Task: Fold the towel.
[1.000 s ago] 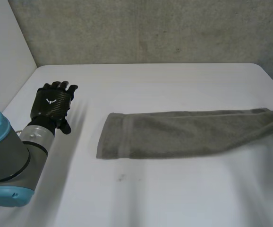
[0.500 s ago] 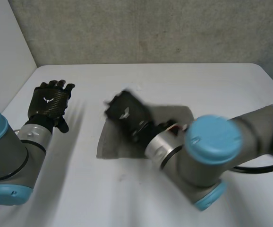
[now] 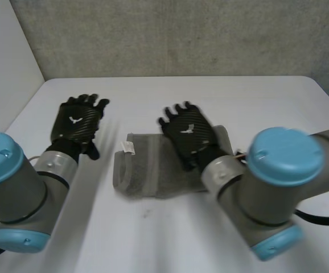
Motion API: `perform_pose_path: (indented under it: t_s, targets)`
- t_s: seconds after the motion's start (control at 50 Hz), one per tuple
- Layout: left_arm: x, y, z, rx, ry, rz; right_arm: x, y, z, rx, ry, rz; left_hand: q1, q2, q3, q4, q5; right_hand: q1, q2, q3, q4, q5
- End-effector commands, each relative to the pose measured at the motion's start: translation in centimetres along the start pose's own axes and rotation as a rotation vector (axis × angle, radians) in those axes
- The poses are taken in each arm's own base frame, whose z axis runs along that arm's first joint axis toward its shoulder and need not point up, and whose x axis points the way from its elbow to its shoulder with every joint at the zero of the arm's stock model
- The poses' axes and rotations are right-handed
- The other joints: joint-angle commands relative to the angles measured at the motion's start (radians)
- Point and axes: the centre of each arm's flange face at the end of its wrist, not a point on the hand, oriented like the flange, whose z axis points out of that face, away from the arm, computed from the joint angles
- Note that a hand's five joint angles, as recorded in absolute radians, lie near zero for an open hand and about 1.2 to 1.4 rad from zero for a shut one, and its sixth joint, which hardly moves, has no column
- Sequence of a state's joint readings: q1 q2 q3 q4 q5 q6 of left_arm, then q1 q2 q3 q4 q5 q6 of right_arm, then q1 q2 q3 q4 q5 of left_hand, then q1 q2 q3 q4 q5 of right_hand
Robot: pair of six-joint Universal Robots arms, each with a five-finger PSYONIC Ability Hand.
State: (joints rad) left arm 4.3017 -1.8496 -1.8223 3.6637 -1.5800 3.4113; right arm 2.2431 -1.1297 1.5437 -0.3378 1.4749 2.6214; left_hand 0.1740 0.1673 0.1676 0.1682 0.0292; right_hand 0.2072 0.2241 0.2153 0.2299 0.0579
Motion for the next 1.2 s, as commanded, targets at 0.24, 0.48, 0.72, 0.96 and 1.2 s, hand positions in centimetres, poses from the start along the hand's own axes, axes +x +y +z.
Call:
perform_pose_path:
  t_s: [0.24,0.48,0.72,0.96,1.2]
  targets:
    - [6.5,4.9,0.7,-0.107,0.169,0.008,6.0,10.5,-2.8,-0.326,0.155,0.242,0.031,0.037,0.037,0.037,0.001,0.947,0.930,0.939,0.925,0.922]
    - [6.1,5.7,0.4,-0.132,0.165,0.083,6.9,9.9,-1.0,-0.258,0.179,0.192,0.025,0.032,0.031,0.031,-0.005,1.189,1.172,1.181,1.166,1.164]
    - [2.9,1.8,0.1,-0.063,0.012,0.066,2.3,0.0,1.2,0.002,0.025,0.095,0.016,0.023,0.022,0.022,-0.014,1.189,1.172,1.181,1.166,1.164]
    - [0.6,1.9,-0.3,-0.079,-0.054,-0.001,2.5,3.8,-0.4,-0.223,0.118,0.157,0.013,0.020,0.019,0.019,-0.017,0.327,0.310,0.319,0.304,0.302]
    - [0.9,1.7,-0.4,-0.072,-0.045,-0.007,6.0,10.3,-3.3,-0.308,0.115,0.253,0.007,0.014,0.014,0.013,-0.023,0.377,0.360,0.369,0.354,0.351]
